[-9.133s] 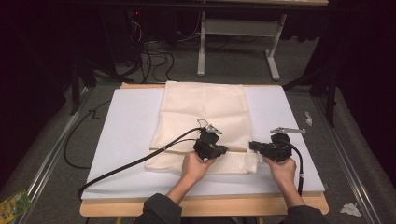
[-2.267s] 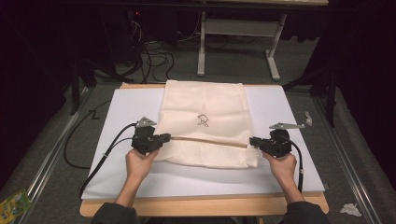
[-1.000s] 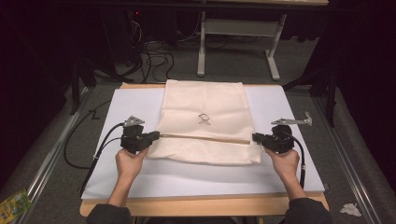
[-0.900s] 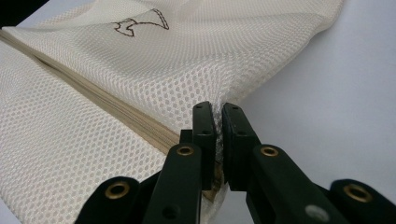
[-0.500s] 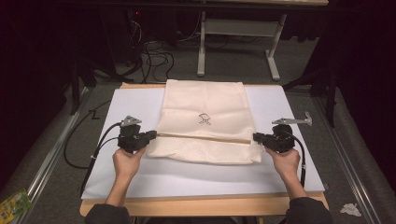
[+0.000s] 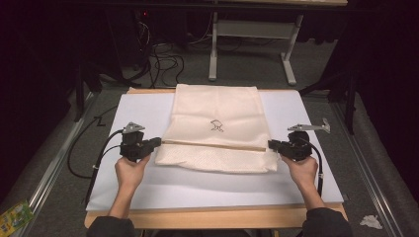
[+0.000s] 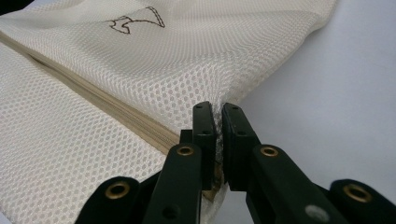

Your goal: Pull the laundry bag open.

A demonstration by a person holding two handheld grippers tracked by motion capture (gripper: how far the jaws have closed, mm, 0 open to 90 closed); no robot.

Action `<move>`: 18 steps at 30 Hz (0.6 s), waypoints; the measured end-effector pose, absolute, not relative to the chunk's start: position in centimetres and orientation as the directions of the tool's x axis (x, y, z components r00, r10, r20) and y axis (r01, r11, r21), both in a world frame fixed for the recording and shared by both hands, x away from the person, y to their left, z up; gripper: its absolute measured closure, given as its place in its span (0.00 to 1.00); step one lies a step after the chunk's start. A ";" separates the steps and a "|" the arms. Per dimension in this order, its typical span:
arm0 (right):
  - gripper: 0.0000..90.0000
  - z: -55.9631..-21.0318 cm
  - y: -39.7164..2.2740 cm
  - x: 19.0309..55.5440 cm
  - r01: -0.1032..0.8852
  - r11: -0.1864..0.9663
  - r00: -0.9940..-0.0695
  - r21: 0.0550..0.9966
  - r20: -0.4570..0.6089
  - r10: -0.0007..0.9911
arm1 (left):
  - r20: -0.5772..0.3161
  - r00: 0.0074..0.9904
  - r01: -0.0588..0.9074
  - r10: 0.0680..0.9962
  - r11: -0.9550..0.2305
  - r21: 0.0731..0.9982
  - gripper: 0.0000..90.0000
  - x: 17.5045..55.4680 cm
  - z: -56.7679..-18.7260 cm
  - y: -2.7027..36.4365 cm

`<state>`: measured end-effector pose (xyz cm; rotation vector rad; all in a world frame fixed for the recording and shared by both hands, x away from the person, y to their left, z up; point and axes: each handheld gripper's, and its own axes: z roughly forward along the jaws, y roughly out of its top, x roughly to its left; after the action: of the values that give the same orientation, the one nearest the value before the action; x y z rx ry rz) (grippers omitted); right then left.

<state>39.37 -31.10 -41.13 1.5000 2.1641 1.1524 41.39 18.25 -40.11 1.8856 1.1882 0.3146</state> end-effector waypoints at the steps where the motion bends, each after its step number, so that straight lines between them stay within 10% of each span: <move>1: 0.96 -41.2 -31.2 39.4 0.668 0.144 -0.428 0.731 0.218 0.877 | -0.219 0.512 0.612 0.831 -0.174 0.772 0.97 41.3 -40.1 18.4; 18: 0.96 -40.3 -31.0 39.7 0.644 0.190 -0.420 0.741 0.135 0.897 | -0.189 0.517 0.618 0.835 -0.211 0.757 0.97 40.9 -40.4 18.3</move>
<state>39.69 -30.99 -40.28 1.4555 2.1424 1.0762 40.93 18.32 -40.37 1.9291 1.1914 0.3304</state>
